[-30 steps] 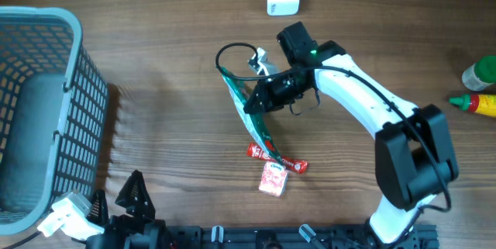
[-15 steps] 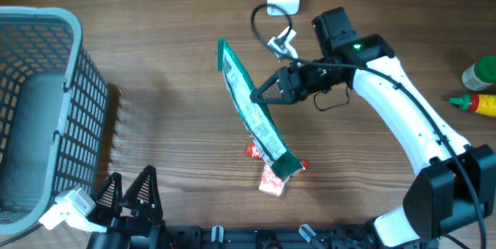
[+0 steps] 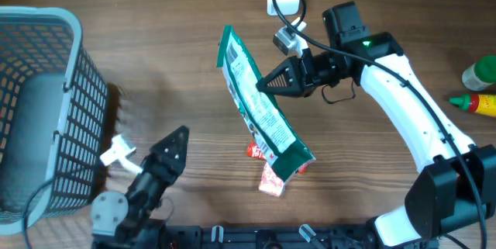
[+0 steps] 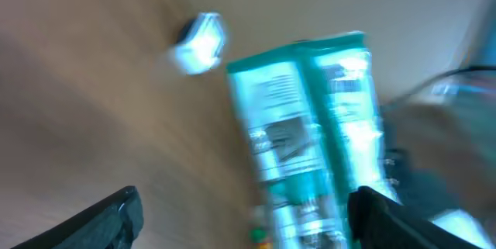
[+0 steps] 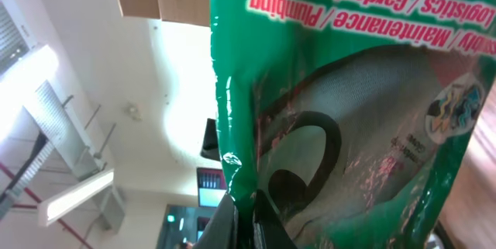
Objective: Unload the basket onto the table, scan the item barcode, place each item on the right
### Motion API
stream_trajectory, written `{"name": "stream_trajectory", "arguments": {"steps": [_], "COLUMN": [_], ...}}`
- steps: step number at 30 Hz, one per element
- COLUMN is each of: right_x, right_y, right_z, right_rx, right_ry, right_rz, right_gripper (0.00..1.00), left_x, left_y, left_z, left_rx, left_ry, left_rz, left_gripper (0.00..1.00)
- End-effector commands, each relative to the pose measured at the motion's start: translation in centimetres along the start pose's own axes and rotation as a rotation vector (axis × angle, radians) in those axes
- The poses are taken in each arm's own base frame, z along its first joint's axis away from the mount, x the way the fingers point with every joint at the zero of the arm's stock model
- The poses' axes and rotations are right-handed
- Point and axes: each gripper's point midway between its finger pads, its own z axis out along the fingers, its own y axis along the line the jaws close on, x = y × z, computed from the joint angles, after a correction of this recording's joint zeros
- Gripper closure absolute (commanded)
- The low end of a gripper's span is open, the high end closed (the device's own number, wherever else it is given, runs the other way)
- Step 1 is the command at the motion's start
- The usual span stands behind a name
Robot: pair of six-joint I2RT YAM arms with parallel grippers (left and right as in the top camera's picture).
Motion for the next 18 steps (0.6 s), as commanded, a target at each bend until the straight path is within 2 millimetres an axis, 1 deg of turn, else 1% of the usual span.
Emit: {"name": "stream_trajectory", "arguments": {"steps": [1, 3, 5, 8, 11, 13, 18], "right_x": [0.0, -0.4, -0.7, -1.0, -1.0, -1.2, -1.6], "right_y": [2.8, 2.9, 3.1, 3.3, 3.3, 3.4, 3.8], "right_z": [-0.2, -0.2, -0.1, 0.0, 0.1, 0.1, 0.3], "right_rx": [-0.060, -0.059, -0.057, -0.055, -0.054, -0.054, -0.052], "right_ry": [0.018, 0.022, 0.026, 0.032, 0.037, 0.039, 0.045], "right_rz": [0.011, 0.051, 0.067, 0.093, 0.106, 0.086, 0.051], "right_gripper": [0.96, 0.96, 0.96, 0.96, 0.96, 0.96, 0.96], "left_x": [2.2, 2.4, 2.5, 2.0, 0.8, 0.4, 0.4], "left_y": [1.1, 2.4, 3.1, 2.5, 0.9, 0.1, 0.4], "left_z": [1.8, 2.3, 2.7, 2.7, 2.5, 2.2, 2.3], "left_rx": [0.114, 0.110, 0.118, 0.165, 0.229, 0.265, 0.253], "left_ry": [0.118, 0.116, 0.115, 0.092, 0.031, 0.015, 0.019], "left_rz": [-0.188, -0.229, -0.230, -0.209, -0.184, -0.174, -0.216], "left_gripper": [0.06, 0.00, 0.00, 0.00, 0.00, 0.00, 0.00]}}
